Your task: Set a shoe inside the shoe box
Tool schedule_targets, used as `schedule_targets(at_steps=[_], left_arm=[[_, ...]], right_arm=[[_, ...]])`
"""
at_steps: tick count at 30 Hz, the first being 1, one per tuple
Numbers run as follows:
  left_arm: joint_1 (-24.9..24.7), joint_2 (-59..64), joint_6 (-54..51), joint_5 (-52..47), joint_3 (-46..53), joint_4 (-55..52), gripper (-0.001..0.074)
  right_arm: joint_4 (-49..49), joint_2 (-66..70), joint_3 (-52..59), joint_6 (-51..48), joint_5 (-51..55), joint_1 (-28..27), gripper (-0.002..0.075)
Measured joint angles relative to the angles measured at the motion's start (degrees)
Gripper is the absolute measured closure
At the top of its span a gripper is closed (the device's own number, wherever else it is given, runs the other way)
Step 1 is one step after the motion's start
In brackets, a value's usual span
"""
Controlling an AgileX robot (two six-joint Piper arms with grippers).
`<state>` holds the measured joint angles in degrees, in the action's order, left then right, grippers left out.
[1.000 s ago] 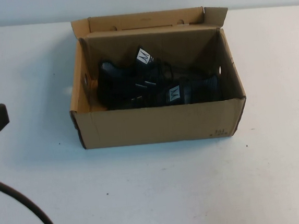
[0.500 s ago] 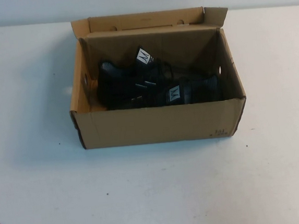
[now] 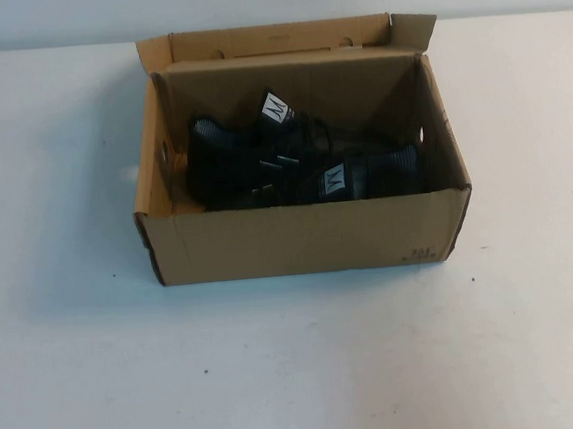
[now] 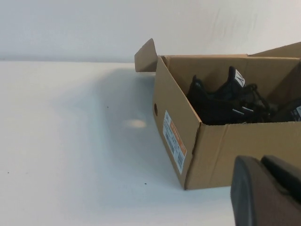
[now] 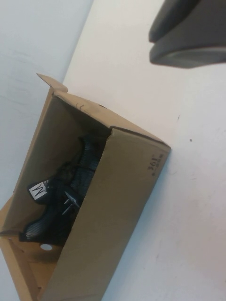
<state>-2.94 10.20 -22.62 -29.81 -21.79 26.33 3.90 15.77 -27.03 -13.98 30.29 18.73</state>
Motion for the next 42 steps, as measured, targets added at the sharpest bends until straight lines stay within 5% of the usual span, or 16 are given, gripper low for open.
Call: schedule_targets(at_steps=[13,20,42], left_arm=[[-8.49,-6.82,23.17,14.76,11.32,-21.18,0.0736],[-9.44,-10.69,25.28,24.27,20.71,-25.07,0.0736],[-9.77,-10.81,27.85,7.6,23.26,-31.5,0.0736]], right_arm=[[0.11,0.0,0.0,0.0,0.0,0.0,0.0742],[0.11,0.0,0.0,0.0,0.0,0.0,0.0742],[0.11,0.0,0.0,0.0,0.0,0.0,0.0742]])
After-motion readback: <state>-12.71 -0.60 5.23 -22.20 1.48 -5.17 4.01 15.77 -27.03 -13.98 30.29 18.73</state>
